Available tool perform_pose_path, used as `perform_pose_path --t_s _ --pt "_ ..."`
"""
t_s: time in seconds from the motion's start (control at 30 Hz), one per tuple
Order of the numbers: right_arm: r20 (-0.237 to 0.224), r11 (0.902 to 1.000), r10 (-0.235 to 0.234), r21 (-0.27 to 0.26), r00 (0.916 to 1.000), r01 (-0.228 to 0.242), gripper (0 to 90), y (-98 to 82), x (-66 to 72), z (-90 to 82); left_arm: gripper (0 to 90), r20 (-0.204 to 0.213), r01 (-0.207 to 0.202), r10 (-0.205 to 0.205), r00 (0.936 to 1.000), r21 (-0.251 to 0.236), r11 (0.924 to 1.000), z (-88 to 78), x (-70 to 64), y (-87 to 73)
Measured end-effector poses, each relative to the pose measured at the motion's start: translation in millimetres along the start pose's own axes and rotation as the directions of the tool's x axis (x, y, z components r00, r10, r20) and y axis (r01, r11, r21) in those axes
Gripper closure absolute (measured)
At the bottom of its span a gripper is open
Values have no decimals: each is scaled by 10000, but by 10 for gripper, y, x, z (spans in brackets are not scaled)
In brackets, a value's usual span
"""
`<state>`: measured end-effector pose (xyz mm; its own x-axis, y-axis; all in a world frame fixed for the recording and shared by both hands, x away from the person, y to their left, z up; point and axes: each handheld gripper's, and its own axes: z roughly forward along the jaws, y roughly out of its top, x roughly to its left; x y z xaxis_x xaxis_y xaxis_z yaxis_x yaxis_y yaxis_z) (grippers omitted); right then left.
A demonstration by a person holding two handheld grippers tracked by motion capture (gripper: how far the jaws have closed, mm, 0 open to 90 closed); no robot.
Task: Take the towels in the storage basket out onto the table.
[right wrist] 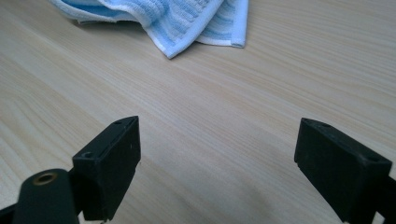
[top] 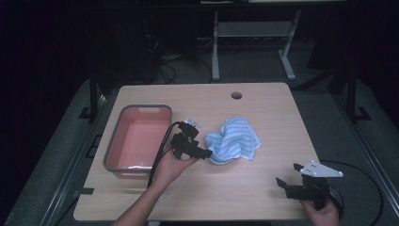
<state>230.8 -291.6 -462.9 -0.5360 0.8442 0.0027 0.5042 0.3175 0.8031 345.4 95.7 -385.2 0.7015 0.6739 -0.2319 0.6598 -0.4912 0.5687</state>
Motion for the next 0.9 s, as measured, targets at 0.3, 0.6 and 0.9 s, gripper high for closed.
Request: perform_pose_path --t_s 0.3,0.6,0.9 --pt "-1 10000 -42 42 10000 42 141 -8 4 3 295 33 55 -55 10000 13 10000 4 28 -112" --pt "7 10000 33 63 10000 -33 141 -15 -5 0 295 -14 66 -65 10000 69 10000 12 30 -217" --pt "17 10000 -2 76 10000 2 141 -14 0 7 296 -22 -3 3 10000 109 9999 36 5 -313"
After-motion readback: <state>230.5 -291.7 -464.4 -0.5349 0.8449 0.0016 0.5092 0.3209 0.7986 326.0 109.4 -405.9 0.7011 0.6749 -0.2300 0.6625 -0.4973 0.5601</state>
